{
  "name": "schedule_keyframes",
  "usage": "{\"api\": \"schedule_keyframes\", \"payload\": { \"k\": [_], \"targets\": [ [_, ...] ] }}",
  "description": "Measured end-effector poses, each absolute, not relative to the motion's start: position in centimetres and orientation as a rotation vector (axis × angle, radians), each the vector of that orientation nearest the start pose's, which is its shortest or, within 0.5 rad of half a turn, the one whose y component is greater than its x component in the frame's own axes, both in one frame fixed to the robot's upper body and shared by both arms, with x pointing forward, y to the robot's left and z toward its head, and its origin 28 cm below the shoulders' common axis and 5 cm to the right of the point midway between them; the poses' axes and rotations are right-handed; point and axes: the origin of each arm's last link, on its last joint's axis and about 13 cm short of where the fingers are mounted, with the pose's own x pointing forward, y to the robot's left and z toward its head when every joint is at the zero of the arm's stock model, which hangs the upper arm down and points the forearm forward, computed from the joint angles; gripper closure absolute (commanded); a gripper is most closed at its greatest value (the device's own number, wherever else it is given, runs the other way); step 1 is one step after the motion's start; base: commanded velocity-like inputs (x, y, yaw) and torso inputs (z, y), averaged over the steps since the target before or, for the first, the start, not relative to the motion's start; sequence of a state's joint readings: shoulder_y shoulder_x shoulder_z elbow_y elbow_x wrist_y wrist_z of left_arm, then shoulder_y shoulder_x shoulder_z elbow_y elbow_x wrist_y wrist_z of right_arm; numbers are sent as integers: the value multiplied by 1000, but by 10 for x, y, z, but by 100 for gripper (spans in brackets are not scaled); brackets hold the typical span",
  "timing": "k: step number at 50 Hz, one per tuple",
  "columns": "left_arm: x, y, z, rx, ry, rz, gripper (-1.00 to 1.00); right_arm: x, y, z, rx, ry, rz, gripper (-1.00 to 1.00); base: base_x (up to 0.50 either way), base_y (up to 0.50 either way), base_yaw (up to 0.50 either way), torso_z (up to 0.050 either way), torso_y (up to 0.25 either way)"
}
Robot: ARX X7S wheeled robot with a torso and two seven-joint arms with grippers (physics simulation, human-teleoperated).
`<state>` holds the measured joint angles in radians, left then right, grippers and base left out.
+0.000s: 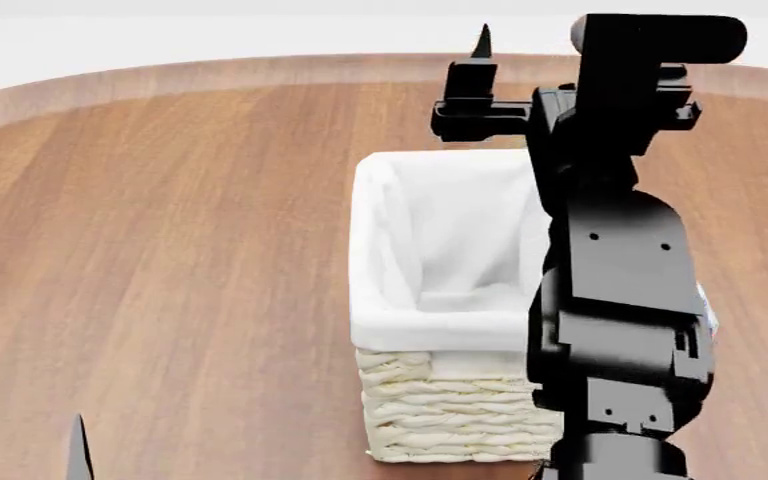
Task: Pick up the alphabet soup and put it in the basket.
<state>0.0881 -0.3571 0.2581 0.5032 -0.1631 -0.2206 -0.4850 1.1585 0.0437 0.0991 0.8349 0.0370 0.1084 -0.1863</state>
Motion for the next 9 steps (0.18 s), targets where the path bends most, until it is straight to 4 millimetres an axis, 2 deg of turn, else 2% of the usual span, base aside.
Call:
{"api": "schedule_keyframes", "payload": {
  "k": [9],
  "targets": [
    [178, 212, 79, 116, -146, 120, -100, 385, -130, 225, 34, -323, 94, -100, 0, 0, 0, 0, 0]
  ]
}}
